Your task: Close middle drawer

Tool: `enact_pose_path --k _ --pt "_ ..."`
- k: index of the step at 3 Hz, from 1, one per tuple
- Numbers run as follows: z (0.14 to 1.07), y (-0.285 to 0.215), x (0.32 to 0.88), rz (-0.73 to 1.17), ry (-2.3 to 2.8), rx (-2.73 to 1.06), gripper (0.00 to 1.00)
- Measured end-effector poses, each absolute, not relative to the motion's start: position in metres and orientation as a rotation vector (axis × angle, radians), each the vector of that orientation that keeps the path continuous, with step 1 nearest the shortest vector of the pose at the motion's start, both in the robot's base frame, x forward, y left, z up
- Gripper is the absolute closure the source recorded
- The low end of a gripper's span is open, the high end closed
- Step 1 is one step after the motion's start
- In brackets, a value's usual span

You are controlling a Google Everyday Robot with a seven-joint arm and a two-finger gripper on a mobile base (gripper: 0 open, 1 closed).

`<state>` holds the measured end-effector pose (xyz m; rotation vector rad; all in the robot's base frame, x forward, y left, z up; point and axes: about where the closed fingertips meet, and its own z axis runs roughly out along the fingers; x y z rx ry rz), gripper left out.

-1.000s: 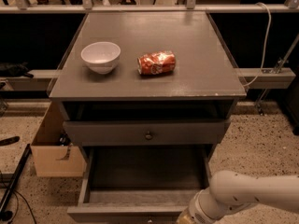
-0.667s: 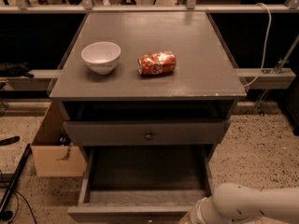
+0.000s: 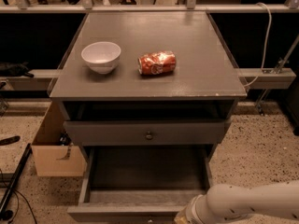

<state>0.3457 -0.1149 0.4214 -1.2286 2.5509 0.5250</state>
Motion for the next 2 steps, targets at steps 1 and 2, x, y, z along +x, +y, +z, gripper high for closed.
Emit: enact_pose_path --k 1,2 --pt "0.412 -0.111 0.356 0.515 2.546 -1.228 1.0" --pt "0.386 -0.11 0.362 0.521 2.567 -1.207 1.0"
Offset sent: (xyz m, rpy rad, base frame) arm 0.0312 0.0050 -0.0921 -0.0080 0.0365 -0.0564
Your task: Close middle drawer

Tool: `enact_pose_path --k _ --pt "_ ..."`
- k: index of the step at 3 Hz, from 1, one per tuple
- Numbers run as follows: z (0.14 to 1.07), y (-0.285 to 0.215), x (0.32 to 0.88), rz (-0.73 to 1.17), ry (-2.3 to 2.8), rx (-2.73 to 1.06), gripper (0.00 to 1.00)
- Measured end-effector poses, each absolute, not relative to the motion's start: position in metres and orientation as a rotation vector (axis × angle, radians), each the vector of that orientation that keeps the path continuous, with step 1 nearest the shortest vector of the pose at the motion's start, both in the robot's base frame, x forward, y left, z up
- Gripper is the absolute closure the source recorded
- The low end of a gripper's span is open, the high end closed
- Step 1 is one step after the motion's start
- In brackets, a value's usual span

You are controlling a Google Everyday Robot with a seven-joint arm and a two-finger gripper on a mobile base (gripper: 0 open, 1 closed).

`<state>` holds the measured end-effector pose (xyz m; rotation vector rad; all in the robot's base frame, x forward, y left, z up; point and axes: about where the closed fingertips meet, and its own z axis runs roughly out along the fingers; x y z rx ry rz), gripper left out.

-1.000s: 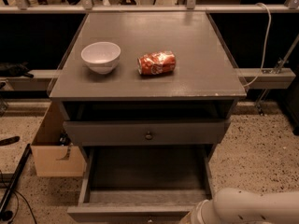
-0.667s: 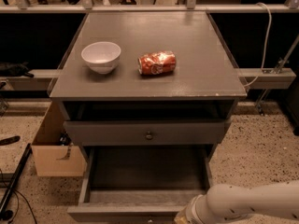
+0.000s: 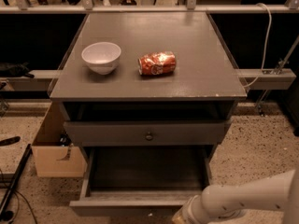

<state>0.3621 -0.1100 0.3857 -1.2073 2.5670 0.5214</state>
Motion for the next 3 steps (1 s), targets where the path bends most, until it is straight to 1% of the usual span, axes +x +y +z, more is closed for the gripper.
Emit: enact_pose_path --k 2,3 --pt "0.389 -0.104 0.348 0.487 2.565 -1.242 0.53" --pt "0.411 -0.097 0.373 0.399 2.545 -1.262 0.29"
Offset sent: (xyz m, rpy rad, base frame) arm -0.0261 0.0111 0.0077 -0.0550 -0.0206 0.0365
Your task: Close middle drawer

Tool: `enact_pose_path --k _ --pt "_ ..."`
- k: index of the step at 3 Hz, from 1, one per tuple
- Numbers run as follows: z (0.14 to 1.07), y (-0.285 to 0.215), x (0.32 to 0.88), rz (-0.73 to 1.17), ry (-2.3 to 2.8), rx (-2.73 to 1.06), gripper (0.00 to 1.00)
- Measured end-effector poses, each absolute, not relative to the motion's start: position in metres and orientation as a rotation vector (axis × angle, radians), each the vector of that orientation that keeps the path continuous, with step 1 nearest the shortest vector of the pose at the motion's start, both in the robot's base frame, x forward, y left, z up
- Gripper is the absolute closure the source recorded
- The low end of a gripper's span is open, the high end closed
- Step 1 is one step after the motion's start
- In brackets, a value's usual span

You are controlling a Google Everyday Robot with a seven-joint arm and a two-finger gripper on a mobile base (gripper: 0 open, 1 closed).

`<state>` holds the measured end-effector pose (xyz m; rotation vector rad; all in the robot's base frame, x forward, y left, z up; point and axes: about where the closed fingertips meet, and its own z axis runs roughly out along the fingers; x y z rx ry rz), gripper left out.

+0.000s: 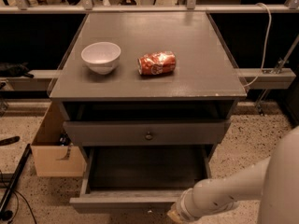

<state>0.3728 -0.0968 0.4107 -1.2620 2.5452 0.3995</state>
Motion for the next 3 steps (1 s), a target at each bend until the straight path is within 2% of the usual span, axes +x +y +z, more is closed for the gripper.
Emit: enact_pose_path --k 1,2,3 --pt "0.43 -0.088 0.3963 0.343 2.516 -1.288 0.0" --pt "0.43 -0.088 0.3963 0.343 2.516 -1.288 0.0" --pt "0.43 -0.088 0.3964 0.343 2.516 -1.288 0.18"
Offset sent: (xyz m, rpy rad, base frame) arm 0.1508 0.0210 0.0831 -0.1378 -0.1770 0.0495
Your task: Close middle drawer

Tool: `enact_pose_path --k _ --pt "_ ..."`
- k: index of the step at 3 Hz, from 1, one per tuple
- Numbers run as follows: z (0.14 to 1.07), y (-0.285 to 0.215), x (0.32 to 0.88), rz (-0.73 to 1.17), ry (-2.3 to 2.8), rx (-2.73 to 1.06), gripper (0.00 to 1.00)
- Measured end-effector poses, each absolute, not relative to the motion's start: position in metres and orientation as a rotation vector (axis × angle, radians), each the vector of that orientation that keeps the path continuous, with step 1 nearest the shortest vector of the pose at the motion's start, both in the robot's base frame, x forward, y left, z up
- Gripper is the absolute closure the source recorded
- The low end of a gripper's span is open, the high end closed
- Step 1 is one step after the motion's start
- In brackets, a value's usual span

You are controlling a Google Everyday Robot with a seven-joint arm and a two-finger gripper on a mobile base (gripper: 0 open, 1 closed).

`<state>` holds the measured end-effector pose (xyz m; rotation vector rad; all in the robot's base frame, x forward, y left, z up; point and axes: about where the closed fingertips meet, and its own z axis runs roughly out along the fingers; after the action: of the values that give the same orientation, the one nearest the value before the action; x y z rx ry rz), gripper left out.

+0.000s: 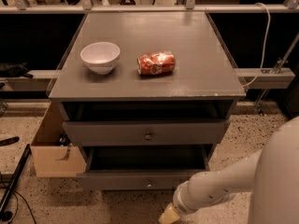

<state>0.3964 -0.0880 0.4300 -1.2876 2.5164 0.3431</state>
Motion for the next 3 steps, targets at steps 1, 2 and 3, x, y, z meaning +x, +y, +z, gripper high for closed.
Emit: enact_pose_path --k 1,2,3 --pt "0.432 -0.088 0.413 0.331 2.519 -1.292 0.41" --pt "0.425 -0.094 0.439 0.294 2.517 -1.333 0.64" --pt "0.419 -0.11 0.462 0.221 2.486 -1.37 0.88"
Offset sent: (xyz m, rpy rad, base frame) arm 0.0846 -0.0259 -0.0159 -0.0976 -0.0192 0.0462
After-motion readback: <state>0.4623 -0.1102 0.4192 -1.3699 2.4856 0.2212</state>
